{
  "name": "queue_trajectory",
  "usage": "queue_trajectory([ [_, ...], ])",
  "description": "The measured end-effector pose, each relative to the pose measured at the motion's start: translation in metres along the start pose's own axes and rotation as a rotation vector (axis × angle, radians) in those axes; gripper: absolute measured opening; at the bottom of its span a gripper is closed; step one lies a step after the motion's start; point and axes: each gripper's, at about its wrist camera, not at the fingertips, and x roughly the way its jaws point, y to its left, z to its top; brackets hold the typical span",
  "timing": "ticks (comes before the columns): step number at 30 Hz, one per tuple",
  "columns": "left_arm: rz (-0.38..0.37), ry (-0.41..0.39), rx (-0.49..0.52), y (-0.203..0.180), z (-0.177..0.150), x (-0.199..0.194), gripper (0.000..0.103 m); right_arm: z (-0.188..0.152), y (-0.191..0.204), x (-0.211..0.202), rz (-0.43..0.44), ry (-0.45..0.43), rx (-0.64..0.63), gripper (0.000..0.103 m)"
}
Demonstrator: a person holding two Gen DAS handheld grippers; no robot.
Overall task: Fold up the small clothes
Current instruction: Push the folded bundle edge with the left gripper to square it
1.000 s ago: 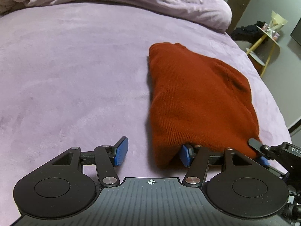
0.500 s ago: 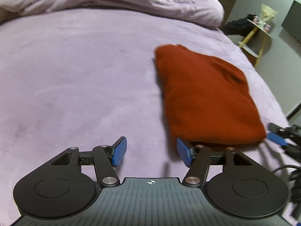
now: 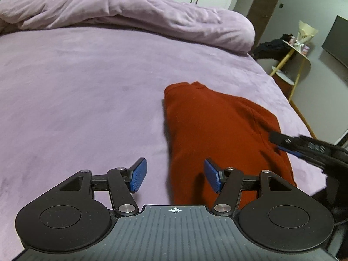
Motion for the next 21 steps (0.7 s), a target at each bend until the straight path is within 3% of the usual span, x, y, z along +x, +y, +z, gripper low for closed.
queue_trajectory([
  [10, -0.028, -0.005, -0.016, -0.008, 0.030, 0.038, 0.064, 0.026, -0.007, 0.078, -0.189, -0.010, -0.173, 0.027],
  [16, -0.025, -0.015, -0.045, -0.016, 0.049, 0.075, 0.065, 0.017, -0.026, 0.084, -0.176, -0.042, -0.111, 0.028],
  [19, -0.019, 0.026, -0.048, -0.014, 0.048, 0.099, 0.073, 0.017, -0.026, 0.088, -0.181, -0.040, -0.130, 0.028],
  [21, -0.055, 0.060, -0.060, -0.010, 0.045, 0.110, 0.078, 0.018, -0.031, 0.087, -0.159, -0.034, -0.116, 0.029],
])
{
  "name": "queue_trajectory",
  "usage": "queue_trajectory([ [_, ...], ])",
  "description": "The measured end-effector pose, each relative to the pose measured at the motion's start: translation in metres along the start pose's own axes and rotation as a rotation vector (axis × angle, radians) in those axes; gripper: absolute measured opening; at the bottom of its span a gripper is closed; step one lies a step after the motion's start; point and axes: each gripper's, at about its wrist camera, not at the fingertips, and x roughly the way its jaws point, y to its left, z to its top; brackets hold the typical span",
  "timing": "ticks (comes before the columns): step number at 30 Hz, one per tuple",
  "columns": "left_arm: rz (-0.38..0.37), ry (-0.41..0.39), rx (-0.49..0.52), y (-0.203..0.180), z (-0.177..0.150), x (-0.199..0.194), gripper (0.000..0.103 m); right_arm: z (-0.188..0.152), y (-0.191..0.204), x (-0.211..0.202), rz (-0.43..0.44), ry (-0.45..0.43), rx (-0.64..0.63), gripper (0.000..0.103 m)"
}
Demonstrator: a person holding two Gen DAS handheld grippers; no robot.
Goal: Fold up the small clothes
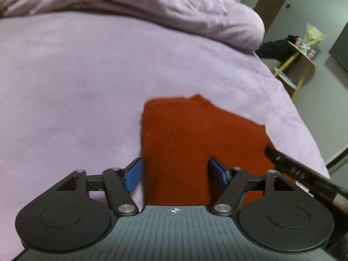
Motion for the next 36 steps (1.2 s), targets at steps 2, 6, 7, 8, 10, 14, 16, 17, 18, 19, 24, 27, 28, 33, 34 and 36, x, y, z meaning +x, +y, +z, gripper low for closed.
queue_trajectory([
  [2, -0.041, 0.037, -0.032, 0.008, -0.002, 0.003, 0.078, 0.000, -0.010, -0.005, 0.050, -0.004, 0.053, 0.029],
  [6, -0.165, 0.099, -0.143, 0.042, 0.002, -0.008, 0.075, 0.002, -0.041, -0.028, 0.133, 0.022, 0.186, 0.037],
  [7, -0.198, 0.111, -0.165, 0.050, 0.003, -0.013, 0.073, 0.001, -0.050, -0.035, 0.128, 0.049, 0.213, 0.063],
  [8, -0.233, 0.128, -0.180, 0.058, 0.002, -0.017, 0.073, -0.001, -0.063, -0.040, 0.137, 0.089, 0.252, 0.071],
  [10, -0.308, 0.168, -0.210, 0.072, 0.001, -0.020, 0.073, -0.008, -0.088, -0.046, 0.222, 0.158, 0.341, 0.071],
  [14, -0.367, 0.218, -0.295, 0.087, -0.007, -0.013, 0.074, -0.026, -0.131, -0.046, 0.409, 0.247, 0.589, 0.063],
  [16, -0.378, 0.235, -0.329, 0.086, -0.009, -0.006, 0.073, -0.027, -0.133, -0.039, 0.481, 0.287, 0.645, 0.063],
  [17, -0.376, 0.239, -0.330, 0.084, -0.011, -0.001, 0.073, -0.028, -0.131, -0.034, 0.496, 0.304, 0.654, 0.063],
  [18, -0.374, 0.248, -0.328, 0.081, -0.012, 0.004, 0.071, -0.028, -0.126, -0.029, 0.503, 0.320, 0.648, 0.059],
  [19, -0.375, 0.256, -0.330, 0.077, -0.009, 0.009, 0.070, -0.029, -0.121, -0.025, 0.500, 0.329, 0.641, 0.056],
  [24, -0.343, 0.266, -0.311, 0.068, -0.005, 0.015, 0.061, -0.031, -0.106, -0.008, 0.496, 0.339, 0.660, 0.040],
  [27, -0.323, 0.255, -0.283, 0.066, -0.004, 0.010, 0.053, -0.034, -0.103, -0.004, 0.498, 0.335, 0.682, 0.029],
  [28, -0.314, 0.248, -0.266, 0.063, -0.003, 0.006, 0.052, -0.034, -0.101, -0.004, 0.493, 0.329, 0.686, 0.027],
  [33, -0.292, 0.228, -0.215, 0.050, 0.007, -0.016, 0.045, -0.026, -0.092, -0.017, 0.478, 0.289, 0.667, 0.024],
  [34, -0.292, 0.225, -0.206, 0.049, 0.009, -0.022, 0.044, -0.023, -0.090, -0.021, 0.480, 0.283, 0.663, 0.024],
  [36, -0.288, 0.220, -0.183, 0.044, 0.014, -0.035, 0.041, -0.016, -0.081, -0.029, 0.488, 0.269, 0.648, 0.024],
])
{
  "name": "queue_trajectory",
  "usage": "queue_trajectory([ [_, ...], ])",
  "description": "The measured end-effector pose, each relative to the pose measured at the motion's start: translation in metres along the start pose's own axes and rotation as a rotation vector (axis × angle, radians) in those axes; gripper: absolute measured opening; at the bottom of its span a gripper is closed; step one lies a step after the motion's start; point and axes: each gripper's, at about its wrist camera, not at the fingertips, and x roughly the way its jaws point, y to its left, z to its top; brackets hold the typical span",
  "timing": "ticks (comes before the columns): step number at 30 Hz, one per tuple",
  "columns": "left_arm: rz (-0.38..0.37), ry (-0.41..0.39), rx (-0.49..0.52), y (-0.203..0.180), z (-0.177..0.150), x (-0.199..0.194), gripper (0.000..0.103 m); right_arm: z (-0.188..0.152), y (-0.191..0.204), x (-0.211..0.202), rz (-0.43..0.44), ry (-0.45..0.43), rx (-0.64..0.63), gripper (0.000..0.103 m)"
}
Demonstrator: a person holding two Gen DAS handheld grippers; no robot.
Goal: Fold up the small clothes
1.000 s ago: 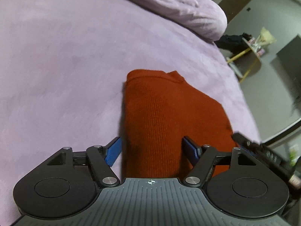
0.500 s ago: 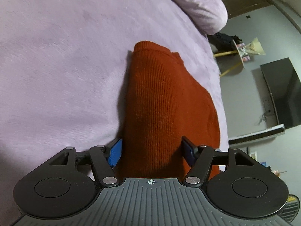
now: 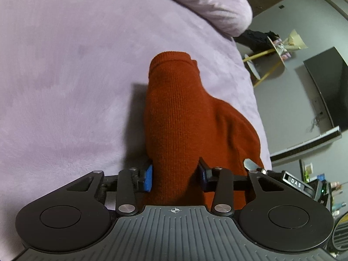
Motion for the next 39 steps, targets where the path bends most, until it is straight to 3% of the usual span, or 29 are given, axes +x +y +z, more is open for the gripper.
queue_trajectory([
  [14, 0.086, -0.041, 0.003, 0.010, -0.010, -0.081, 0.038, -0.043, 0.067, 0.005, 0.004, 0.089, -0.034, 0.023],
  [29, 0.219, -0.063, 0.013, 0.049, -0.017, -0.112, 0.039, -0.102, 0.106, 0.043, -0.046, 0.182, -0.050, 0.024],
  [35, 0.282, -0.069, 0.042, 0.052, -0.019, -0.104, 0.044, -0.106, 0.113, 0.051, -0.134, 0.175, -0.119, 0.025],
  [39, 0.396, -0.166, 0.062, 0.049, -0.016, -0.107, 0.050, -0.112, 0.133, 0.051, -0.328, 0.107, -0.275, 0.037],
])
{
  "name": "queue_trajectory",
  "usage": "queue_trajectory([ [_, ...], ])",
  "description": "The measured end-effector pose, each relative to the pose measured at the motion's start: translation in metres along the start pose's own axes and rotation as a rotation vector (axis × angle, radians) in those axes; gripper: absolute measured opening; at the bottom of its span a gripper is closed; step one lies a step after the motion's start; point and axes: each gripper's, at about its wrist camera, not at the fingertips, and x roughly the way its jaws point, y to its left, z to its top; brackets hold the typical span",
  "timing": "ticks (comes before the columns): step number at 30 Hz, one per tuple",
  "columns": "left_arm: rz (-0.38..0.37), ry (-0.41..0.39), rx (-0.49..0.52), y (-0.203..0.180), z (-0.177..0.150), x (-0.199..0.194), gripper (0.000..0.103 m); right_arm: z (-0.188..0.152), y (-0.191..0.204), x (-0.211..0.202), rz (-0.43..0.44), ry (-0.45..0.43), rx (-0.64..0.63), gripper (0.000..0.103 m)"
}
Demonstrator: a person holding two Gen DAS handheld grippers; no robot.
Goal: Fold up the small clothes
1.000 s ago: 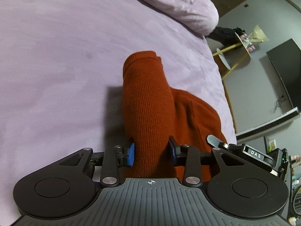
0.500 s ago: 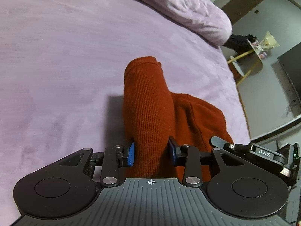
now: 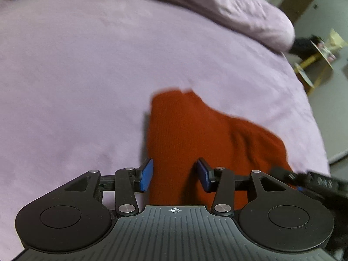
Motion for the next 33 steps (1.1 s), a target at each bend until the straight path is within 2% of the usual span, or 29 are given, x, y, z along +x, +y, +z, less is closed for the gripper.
queue_trajectory([
  [3, 0.014, -0.059, -0.010, 0.000, 0.004, -0.001, 0.056, -0.008, 0.022, -0.007, -0.134, -0.102, -0.095, 0.041],
  [7, 0.015, -0.057, -0.034, 0.000, 0.007, 0.017, 0.060, -0.016, 0.048, -0.011, -0.305, -0.251, -0.191, 0.042],
  [9, 0.021, -0.085, -0.042, -0.003, 0.007, 0.026, 0.062, -0.016, 0.055, -0.009, -0.282, -0.290, -0.212, 0.042],
  [11, 0.017, -0.119, -0.052, -0.004, 0.008, 0.034, 0.063, -0.015, 0.066, 0.007, -0.183, -0.231, -0.255, 0.041],
  [13, 0.036, -0.147, -0.034, -0.011, 0.008, 0.044, 0.067, -0.017, 0.072, 0.026, -0.136, -0.204, -0.315, 0.034],
  [17, 0.083, -0.185, 0.051, -0.020, 0.004, 0.068, 0.071, -0.016, 0.070, 0.059, -0.195, -0.220, -0.390, 0.033],
  [20, 0.078, -0.187, 0.027, -0.012, 0.000, 0.083, 0.078, -0.012, 0.055, 0.071, -0.200, -0.258, -0.381, 0.032],
  [22, 0.057, -0.183, -0.013, -0.005, -0.003, 0.089, 0.078, -0.013, 0.039, 0.078, -0.166, -0.252, -0.358, 0.037],
  [25, 0.004, -0.173, -0.043, 0.001, -0.003, 0.076, 0.078, -0.016, 0.037, 0.074, -0.143, -0.264, -0.341, 0.038],
  [28, -0.085, -0.189, -0.052, 0.020, -0.021, 0.041, 0.078, -0.022, 0.038, 0.058, -0.135, -0.267, -0.359, 0.041],
  [30, -0.083, -0.209, -0.012, 0.032, -0.044, 0.010, 0.076, -0.034, 0.035, 0.035, -0.113, -0.284, -0.375, 0.041],
  [33, -0.057, -0.242, 0.006, 0.047, -0.093, -0.032, 0.075, -0.062, 0.017, -0.006, -0.068, -0.288, -0.319, 0.043],
])
